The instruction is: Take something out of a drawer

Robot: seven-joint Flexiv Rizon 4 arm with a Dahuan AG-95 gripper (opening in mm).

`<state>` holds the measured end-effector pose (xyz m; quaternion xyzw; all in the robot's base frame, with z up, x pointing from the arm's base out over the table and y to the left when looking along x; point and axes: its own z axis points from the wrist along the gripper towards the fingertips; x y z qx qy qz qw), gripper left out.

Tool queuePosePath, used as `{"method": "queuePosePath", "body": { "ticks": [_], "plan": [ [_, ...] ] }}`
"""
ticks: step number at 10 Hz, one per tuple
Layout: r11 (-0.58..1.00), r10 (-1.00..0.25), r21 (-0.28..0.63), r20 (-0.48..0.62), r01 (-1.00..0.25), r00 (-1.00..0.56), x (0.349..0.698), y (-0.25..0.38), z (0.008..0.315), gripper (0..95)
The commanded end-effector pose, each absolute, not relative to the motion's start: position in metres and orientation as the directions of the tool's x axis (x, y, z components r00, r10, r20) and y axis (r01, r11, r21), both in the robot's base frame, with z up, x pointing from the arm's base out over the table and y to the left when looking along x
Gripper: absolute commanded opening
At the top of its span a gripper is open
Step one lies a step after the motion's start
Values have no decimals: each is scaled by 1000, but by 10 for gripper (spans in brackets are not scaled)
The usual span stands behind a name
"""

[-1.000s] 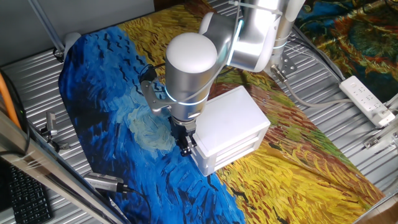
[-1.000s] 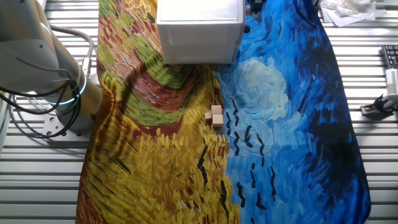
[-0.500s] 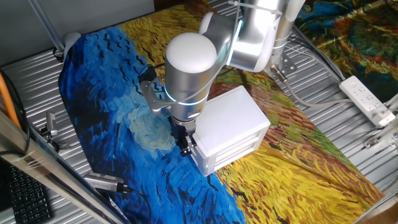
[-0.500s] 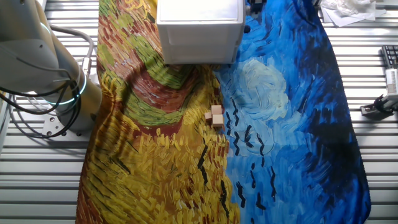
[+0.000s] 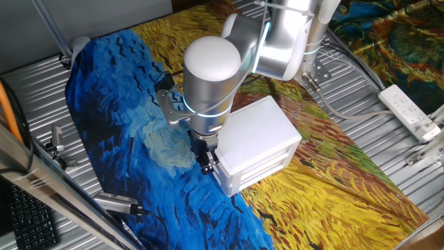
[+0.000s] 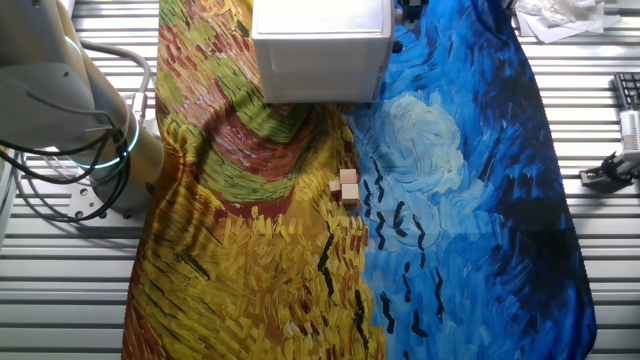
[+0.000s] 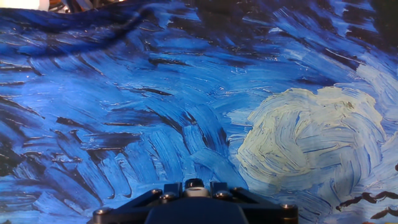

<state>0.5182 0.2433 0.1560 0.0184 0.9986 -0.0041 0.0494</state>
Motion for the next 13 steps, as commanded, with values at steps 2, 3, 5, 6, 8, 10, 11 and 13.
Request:
{"method": "queuePosePath", "body": {
  "ticks": [2, 3, 5, 6, 8, 10, 11, 13],
  "plan": [
    [999, 33, -8, -99, 34, -995, 518, 243, 156, 0],
    [999, 37, -6, -103, 38, -994, 518, 243, 156, 0],
    [999, 35, -6, -115, 36, -993, 518, 243, 156, 0],
    [999, 32, -6, -119, 33, -992, 518, 243, 156, 0],
    [999, 32, -3, -126, 33, -991, 518, 243, 156, 0],
    [999, 34, -3, -126, 34, -991, 518, 243, 156, 0],
    [999, 34, -4, -125, 35, -992, 518, 243, 156, 0],
    [999, 37, -3, -125, 37, -991, 518, 243, 156, 0]
  ]
}}
